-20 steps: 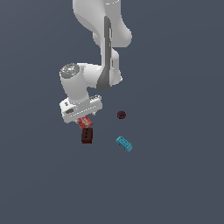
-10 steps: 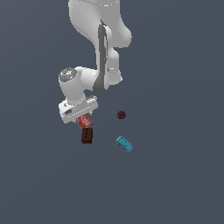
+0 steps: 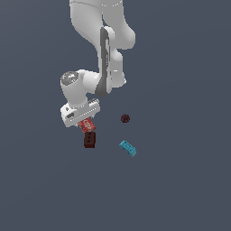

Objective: Pick up a designated object from a clutter of objects.

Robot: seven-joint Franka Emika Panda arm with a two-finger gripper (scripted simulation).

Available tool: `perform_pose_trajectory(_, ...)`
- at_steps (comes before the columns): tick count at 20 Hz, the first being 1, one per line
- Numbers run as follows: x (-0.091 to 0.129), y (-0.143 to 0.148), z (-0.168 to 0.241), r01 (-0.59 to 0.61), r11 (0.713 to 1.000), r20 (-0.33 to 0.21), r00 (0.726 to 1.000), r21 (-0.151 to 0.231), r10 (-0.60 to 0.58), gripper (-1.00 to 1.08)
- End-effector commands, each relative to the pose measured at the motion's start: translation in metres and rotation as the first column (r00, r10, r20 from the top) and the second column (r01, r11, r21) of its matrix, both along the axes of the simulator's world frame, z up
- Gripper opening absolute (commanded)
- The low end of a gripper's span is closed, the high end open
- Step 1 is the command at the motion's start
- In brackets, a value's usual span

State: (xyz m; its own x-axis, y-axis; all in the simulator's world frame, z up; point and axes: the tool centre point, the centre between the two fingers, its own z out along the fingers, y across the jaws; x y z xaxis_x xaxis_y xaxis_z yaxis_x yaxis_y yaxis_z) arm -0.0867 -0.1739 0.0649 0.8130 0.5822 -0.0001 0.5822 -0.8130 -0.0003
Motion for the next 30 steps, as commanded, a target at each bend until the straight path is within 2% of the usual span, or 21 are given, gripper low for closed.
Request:
perform_pose_trajectory(1, 0.0, 0.0, -0.003, 0.0, 1.0, 0.0, 1.0, 0.0, 0.0, 1.0)
perform_pose_trajectory(11, -0.001, 0.0, -0.041, -0.002, 1.0, 0.0, 1.0, 0.0, 0.002, 1.0)
perform_pose_trajectory(17, -0.001, 0.0, -0.05, -0.003, 1.0, 0.0, 1.0, 0.0, 0.003, 1.0)
perform_pose_trajectory(18, -0.001, 0.0, -0.05, -0.003, 1.0, 0.0, 1.0, 0.0, 0.003, -1.0)
perform_pose_trajectory(30, -0.001, 0.0, -0.048, -0.002, 1.0, 0.002, 1.0, -0.001, 0.002, -1.0)
